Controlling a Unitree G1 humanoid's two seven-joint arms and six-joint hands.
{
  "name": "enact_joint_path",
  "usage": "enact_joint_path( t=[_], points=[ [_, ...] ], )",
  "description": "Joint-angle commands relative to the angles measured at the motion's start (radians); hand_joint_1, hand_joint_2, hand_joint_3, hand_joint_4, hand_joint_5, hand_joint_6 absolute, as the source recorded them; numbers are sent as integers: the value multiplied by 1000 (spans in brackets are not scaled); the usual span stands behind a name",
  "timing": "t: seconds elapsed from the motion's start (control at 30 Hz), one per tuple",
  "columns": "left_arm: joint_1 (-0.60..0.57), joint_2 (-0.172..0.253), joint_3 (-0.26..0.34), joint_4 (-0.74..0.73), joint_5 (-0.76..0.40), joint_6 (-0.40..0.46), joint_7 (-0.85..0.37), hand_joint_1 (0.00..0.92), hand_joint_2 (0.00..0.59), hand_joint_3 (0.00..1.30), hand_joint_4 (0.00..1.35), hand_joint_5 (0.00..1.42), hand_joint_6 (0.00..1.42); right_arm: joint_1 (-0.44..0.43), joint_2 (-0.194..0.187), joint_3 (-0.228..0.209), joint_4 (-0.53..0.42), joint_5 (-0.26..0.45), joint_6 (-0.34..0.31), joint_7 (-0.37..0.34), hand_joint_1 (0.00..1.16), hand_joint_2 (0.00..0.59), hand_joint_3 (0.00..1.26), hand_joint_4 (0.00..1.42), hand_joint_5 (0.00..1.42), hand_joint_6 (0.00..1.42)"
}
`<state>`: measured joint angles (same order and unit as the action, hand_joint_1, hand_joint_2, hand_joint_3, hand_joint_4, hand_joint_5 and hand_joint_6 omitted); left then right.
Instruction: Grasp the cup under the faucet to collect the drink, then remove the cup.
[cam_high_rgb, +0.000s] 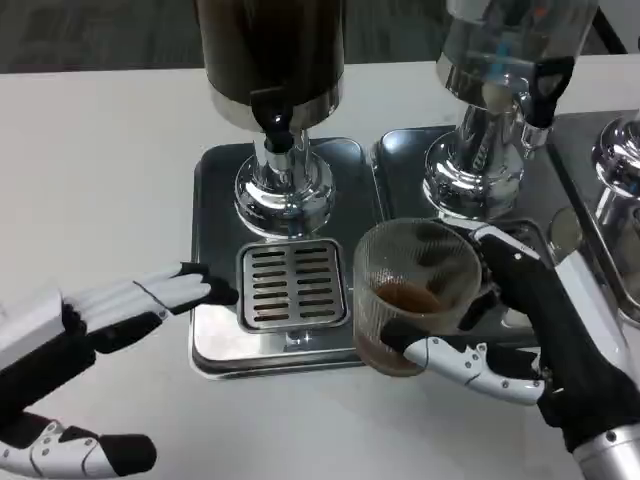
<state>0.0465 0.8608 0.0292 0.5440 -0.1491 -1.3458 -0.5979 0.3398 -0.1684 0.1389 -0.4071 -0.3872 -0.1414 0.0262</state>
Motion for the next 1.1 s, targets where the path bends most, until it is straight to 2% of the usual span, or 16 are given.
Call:
enact_joint_path(
  t=[0.03,1.1],
  points=[
    [10,19,4,-6,14,-11,6,0,138,145,16,56,169,0,4,-9,-46,15,-24,-9,745,231,555,689,776,776],
    [13,13,8,-16,11,0,13,0,124,146,16,56,169,8,5,-26,-74,8,-10,-9,755,222,563,708,791,776]
  ],
)
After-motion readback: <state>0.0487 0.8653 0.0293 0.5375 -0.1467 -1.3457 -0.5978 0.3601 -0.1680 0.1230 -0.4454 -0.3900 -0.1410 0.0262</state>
